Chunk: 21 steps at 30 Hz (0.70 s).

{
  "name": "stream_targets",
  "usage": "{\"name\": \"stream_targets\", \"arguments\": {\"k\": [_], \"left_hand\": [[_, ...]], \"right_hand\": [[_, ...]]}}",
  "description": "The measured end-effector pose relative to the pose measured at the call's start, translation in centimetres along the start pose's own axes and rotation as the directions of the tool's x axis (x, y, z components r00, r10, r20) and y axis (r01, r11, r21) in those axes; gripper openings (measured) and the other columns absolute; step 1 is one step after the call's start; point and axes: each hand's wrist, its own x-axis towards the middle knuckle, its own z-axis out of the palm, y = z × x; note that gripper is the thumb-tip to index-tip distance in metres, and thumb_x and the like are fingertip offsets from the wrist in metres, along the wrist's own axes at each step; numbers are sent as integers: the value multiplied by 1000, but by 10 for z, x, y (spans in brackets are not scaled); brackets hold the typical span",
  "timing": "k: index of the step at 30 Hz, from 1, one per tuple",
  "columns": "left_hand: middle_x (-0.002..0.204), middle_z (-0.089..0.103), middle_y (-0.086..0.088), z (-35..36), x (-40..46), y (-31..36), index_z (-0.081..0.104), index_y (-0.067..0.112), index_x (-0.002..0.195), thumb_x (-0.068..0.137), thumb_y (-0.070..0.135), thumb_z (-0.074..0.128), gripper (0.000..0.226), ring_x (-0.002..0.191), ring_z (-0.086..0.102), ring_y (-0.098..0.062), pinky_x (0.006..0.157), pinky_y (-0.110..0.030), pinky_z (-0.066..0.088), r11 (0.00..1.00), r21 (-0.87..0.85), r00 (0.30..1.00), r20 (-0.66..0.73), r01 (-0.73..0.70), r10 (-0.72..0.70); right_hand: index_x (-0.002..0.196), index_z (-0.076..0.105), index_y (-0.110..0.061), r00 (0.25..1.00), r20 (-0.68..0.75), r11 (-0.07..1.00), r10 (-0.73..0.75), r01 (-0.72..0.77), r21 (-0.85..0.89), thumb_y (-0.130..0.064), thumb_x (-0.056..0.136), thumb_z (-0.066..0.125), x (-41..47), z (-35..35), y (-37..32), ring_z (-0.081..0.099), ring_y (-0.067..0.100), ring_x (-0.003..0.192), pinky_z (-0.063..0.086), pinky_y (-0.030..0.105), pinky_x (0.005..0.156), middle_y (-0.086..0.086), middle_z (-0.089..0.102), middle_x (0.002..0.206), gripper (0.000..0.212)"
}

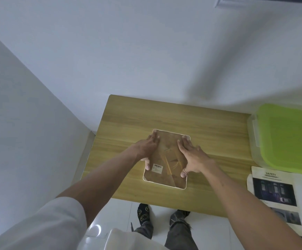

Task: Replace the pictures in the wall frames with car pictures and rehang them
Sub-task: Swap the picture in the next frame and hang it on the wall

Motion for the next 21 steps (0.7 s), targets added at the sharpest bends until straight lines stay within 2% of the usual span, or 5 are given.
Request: {"name": "stream_targets", "arguments": {"k": [5,10,14,18,21], "left_hand": [[151,-34,-24,2,7,15,-20,-4,147,56,13,94,147,148,-5,-39,116,-47,30,997,32,997,0,77,-77],[153,-36,-13,4,-2,16,-21,2,149,55,12,94,149,150,-8,-32,117,-47,27,993,-58,994,-33,103,-105],[158,-28,-13,11,-15,14,-9,8,154,54,11,94,143,150,1,-33,116,-45,30,976,-180,986,-89,121,-139],[141,34,-15,33,-25,20,34,10,139,57,8,86,97,128,43,-38,100,-45,46,886,-442,955,-177,139,-238],[117,60,-15,40,-33,28,59,2,115,66,5,72,51,109,58,-35,89,-42,51,771,-634,898,-304,58,-318]], "right_hand": [[152,-26,-17,997,52,998,62,-61,-14,-43,64,89,1,-3,-10,-27,21,148,2,54,123,6,-37,157,148],[156,-18,-19,996,-41,996,84,-84,-11,-48,58,90,-4,0,-5,-19,17,151,2,53,123,1,-28,162,148],[157,4,-11,954,-198,959,225,-181,219,-54,51,91,-25,19,0,13,27,151,27,43,118,11,8,164,144],[152,32,-9,888,-186,722,420,-203,661,-42,71,84,-49,51,0,34,24,142,33,35,111,9,36,152,101],[135,58,-9,834,-94,423,544,-176,889,-32,84,73,-52,58,-17,57,22,126,41,30,99,4,62,134,57]]}}
